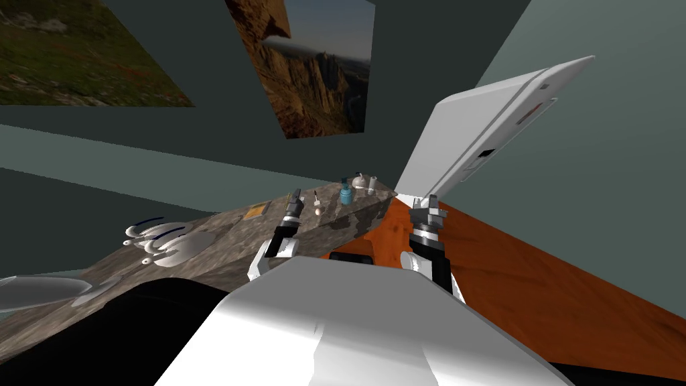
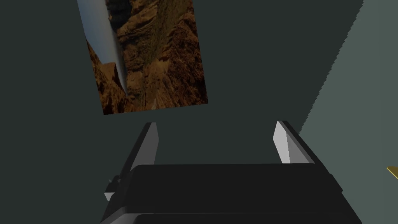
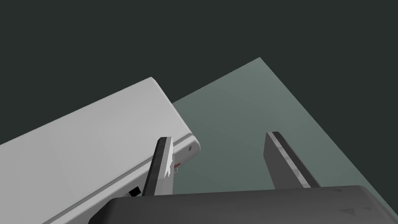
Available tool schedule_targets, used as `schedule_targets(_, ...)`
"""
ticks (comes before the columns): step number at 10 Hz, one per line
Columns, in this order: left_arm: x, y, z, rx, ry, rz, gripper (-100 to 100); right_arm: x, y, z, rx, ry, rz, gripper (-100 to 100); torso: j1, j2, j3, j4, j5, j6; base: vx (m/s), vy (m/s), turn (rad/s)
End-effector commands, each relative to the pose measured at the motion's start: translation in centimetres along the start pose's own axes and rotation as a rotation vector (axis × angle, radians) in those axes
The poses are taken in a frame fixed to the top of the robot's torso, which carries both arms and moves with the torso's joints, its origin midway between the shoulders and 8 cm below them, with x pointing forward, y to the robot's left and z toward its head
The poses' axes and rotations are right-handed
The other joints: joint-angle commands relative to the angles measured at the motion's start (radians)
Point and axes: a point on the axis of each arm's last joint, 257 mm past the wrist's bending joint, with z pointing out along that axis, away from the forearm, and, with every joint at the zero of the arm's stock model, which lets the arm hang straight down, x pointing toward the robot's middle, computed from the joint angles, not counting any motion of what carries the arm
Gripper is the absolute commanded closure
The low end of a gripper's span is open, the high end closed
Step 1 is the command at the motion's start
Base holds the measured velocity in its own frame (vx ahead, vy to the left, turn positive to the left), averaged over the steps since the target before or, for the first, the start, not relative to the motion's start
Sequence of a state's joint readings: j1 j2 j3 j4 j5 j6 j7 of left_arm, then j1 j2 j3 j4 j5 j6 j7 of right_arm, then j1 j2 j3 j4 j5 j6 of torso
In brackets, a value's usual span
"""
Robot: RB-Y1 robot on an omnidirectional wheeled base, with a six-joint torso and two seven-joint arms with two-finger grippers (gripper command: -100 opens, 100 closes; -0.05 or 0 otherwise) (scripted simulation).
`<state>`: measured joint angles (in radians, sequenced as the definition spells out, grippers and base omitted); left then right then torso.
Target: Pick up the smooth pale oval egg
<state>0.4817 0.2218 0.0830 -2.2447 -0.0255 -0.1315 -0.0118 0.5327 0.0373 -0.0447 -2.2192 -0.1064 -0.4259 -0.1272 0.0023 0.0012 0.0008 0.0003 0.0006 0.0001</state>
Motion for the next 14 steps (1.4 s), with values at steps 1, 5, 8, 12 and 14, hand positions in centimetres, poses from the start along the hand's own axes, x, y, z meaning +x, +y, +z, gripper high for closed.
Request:
schedule_targets(1,-0.2,0.5,0.1,-0.022,0.003,0.015,-100,0.0,0.0,0.0,0.000,0.000,0.000,0,0.000,0.000,0.000,0.000,0.000,0.000,-0.021,0.022,-0.055)
schedule_targets(5,-1.6,2.9,0.3,-0.123,0.017,0.089,-100,0.0,0.0,0.0,0.000,0.000,0.000,0,0.000,0.000,0.000,0.000,0.000,0.000,-0.031,0.018,-0.097)
schedule_targets(8,-2.6,4.7,0.2,-0.199,0.023,0.130,-100,0.0,0.0,0.0,0.000,0.000,0.000,0,-0.001,-0.001,0.000,0.000,0.000,0.000,-0.018,0.009,-0.107)
schedule_targets(12,-3.7,7.1,-0.2,-0.300,0.028,0.166,-100,0.0,0.0,0.0,0.000,0.000,0.000,0,-0.001,-0.001,-0.001,0.000,0.000,0.000,-0.011,0.005,-0.068)
schedule_targets(14,-4.3,8.3,-0.6,-0.349,0.030,0.182,-100,0.0,0.0,0.0,0.000,0.000,0.000,0,-0.001,-0.001,-0.001,0.000,0.000,-0.001,-0.006,0.002,-0.072)
